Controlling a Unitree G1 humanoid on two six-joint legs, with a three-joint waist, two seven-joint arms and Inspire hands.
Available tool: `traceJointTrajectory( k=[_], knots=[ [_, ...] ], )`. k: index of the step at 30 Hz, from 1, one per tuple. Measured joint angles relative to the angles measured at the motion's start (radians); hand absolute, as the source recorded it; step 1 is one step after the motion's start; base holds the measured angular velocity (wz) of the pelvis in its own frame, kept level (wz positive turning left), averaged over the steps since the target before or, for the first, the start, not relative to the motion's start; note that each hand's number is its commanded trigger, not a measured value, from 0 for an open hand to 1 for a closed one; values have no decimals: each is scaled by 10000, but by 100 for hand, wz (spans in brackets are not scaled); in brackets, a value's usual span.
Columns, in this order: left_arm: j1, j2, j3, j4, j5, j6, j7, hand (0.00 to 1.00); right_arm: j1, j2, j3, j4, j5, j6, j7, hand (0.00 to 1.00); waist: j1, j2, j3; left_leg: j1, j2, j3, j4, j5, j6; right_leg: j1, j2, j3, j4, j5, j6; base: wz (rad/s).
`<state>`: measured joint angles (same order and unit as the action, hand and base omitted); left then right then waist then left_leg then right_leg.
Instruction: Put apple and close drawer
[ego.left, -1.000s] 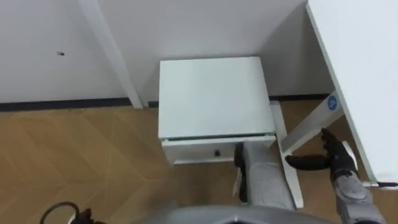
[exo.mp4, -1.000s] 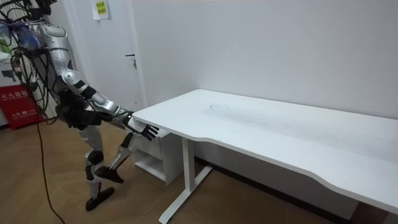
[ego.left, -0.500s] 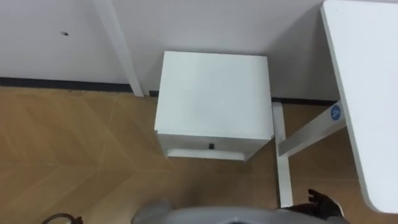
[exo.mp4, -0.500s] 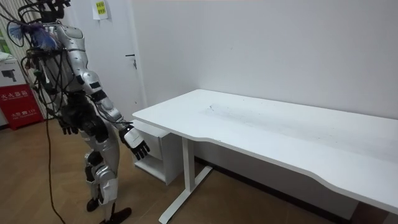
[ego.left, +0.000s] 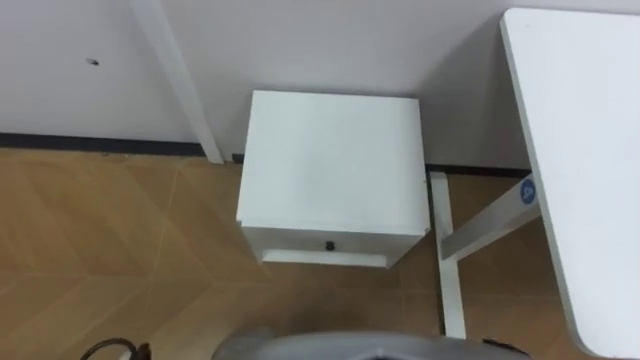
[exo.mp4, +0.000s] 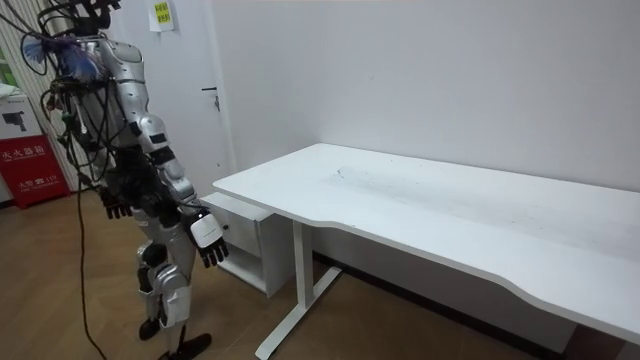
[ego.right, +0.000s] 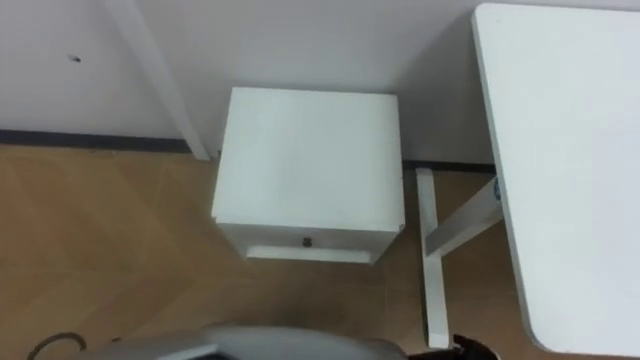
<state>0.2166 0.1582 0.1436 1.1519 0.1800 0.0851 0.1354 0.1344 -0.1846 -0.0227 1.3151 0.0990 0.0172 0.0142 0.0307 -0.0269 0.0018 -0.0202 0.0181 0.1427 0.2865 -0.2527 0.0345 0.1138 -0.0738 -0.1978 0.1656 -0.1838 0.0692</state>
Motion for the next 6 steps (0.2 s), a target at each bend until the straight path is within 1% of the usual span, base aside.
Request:
traceJointTrajectory(
  k=[1, 2, 6],
  knots=[
    [4, -23, 94, 74, -7, 38, -6, 0, 2, 0, -2, 83, -35, 77, 23, 0, -1, 3, 4, 22, -12, -31, -4, 0, 0, 22, 0, -5, -1, 0, 0, 9],
    [32, -39, 116, 81, -6, 102, -22, 0, 16, 0, -9, 159, -34, 156, 50, 0, -3, 12, 30, 79, -85, -74, -12, 1, 0, 71, -1, -11, -4, 0, 0, 9],
    [148, -111, 210, 83, 1, 227, -150, 0, 41, -1, -23, 264, -66, 390, 110, 0, 3, 21, 42, 263, -121, -68, -189, 40, -1, 145, -37, -59, 6, -1, 0, 0]
  ],
)
